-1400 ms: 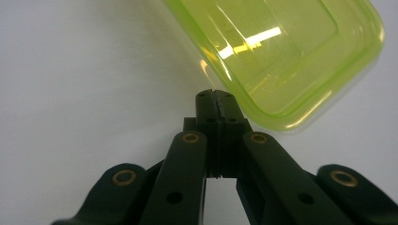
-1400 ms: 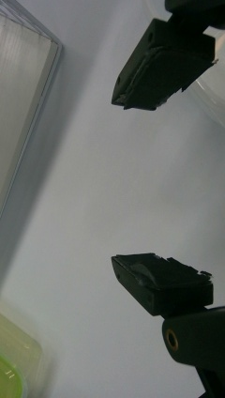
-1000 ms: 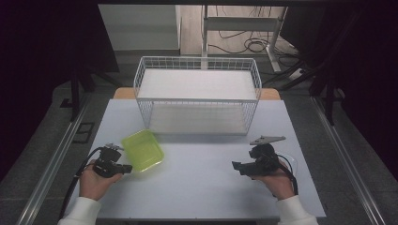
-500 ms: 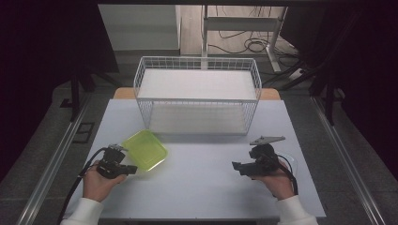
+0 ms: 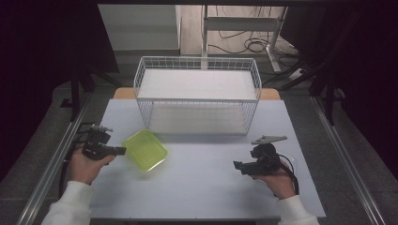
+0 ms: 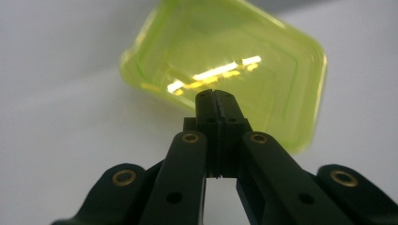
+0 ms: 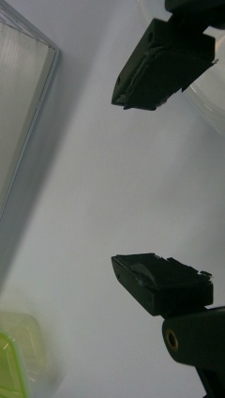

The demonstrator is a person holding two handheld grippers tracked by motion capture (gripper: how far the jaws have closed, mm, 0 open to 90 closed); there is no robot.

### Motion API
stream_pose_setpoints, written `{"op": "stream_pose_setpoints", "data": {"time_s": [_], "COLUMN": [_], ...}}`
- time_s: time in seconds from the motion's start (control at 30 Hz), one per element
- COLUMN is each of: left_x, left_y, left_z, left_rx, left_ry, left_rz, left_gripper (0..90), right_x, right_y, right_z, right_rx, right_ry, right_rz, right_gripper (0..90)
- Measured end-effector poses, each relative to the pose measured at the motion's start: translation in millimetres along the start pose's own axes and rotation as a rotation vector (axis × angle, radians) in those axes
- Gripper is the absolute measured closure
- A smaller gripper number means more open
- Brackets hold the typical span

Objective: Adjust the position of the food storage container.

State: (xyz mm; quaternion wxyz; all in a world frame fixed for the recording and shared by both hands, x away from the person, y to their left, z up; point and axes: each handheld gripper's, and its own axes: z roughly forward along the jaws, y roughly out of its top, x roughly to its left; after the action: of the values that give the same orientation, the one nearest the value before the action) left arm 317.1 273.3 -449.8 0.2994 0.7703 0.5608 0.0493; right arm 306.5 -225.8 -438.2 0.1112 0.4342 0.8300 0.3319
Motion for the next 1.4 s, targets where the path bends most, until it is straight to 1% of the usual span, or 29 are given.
{"op": "stream_pose_setpoints", "data": {"time_s": [0.03,0.07,0.13,0.17,0.2,0.23,0.3,0.33,0.37,0.43,0.47,0.57,0.6,0.63,0.67,0.73,0.77,0.8,0.93,1.0,1.07,1.13,1.2,1.27,1.3,1.4], "left_x": [3.7,3.7,12.8,16.2,16.2,19.3,27.1,27.1,32.0,36.1,36.1,41.3,41.9,42.9,45.8,46.6,48.0,48.0,46.6,44.5,39.9,35.0,29.5,23.5,21.3,13.9], "left_y": [10.2,10.2,28.6,33.7,33.7,38.2,49.4,49.4,54.3,57.3,57.3,57.2,56.6,55.3,53.5,52.1,49.0,49.0,42.5,39.7,35.5,31.4,27.4,23.7,22.1,18.5], "left_z": [3.1,3.1,12.3,16.3,16.3,20.1,31.3,31.3,39.1,45.3,45.3,52.0,52.3,52.4,50.4,50.0,49.0,49.0,48.1,48.7,49.9,49.4,48.5,48.2,48.0,49.6], "left_rx": [0.014,0.014,0.043,0.052,0.052,0.061,0.09,0.09,0.108,0.128,0.128,0.162,0.16,0.151,0.16,0.157,0.152,0.152,0.154,0.156,0.156,0.161,0.166,0.157,0.16,0.172], "left_ry": [0.009,0.009,0.037,0.047,0.047,0.057,0.09,0.09,0.093,0.102,0.102,0.106,0.109,0.101,0.084,0.079,0.063,0.063,0.036,0.021,-0.003,-0.019,-0.03,-0.035,-0.038,-0.04], "left_rz": [0.005,0.005,0.003,0.001,0.001,-0.002,0.001,0.001,-0.001,-0.001,-0.001,0.007,0.006,-0.006,-0.001,-0.007,-0.013,-0.013,-0.006,-0.004,-0.003,0.012,0.026,0.017,0.024,0.021], "left_gripper": [89.9,89.9,89.9,89.9,89.9,89.9,89.9,89.9,89.9,89.9,89.9,89.9,90.0,90.0,90.0,90.0,90.0,90.0,90.0,90.0,90.0,90.0,90.0,90.0,90.0,90.0], "right_x": [0.4,0.4,1.4,1.4,1.6,1.6,1.4,1.0,0.2,-1.1,-1.8,-3.5,-4.3,-4.4,-5.3,-5.4,-4.9,-4.9,-2.0,-0.6,0.1,0.1,-0.2,-0.1,0.1,1.0], "right_y": [0.0,0.0,0.6,0.7,0.7,0.7,0.0,-0.1,-0.5,-1.8,-2.5,-3.9,-4.3,-4.6,-5.2,-5.4,-5.9,-5.9,-5.7,-5.3,-5.1,-5.2,-5.5,-5.8,-5.7,-5.1], "right_z": [-0.5,-0.5,-3.5,-4.5,-5.9,-5.9,-9.2,-9.9,-10.4,-11.1,-11.5,-12.4,-13.0,-13.5,-13.6,-13.6,-12.9,-12.9,-12.1,-11.7,-11.1,-10.6,-10.4,-10.6,-10.9,-11.6], "right_rx": [-0.009,-0.009,-0.025,-0.031,-0.036,-0.036,-0.047,-0.045,-0.05,-0.047,-0.045,-0.045,-0.045,-0.042,-0.048,-0.046,-0.047,-0.047,-0.041,-0.04,-0.038,-0.038,-0.038,-0.04,-0.042,-0.05], "right_ry": [-0.003,-0.003,0.001,0.0,0.001,0.001,0.007,0.008,0.009,0.006,0.006,0.002,0.002,0.002,-0.002,-0.003,-0.005,-0.005,-0.003,-0.002,-0.003,-0.003,-0.004,-0.008,-0.009,-0.01], "right_rz": [-0.002,-0.002,-0.002,-0.004,0.0,0.0,0.003,0.002,0.002,0.007,0.009,0.011,0.008,0.013,0.011,0.014,0.012,0.012,0.007,0.004,0.002,0.001,0.001,0.001,0.0,-0.002], "right_gripper": [19.1,19.1,19.3,19.4,19.5,19.5,19.5,19.5,19.5,19.5,19.5,19.6,19.5,19.5,19.5,19.5,19.6,19.6,19.6,19.6,19.6,19.6,19.6,19.6,19.7,19.7]}}
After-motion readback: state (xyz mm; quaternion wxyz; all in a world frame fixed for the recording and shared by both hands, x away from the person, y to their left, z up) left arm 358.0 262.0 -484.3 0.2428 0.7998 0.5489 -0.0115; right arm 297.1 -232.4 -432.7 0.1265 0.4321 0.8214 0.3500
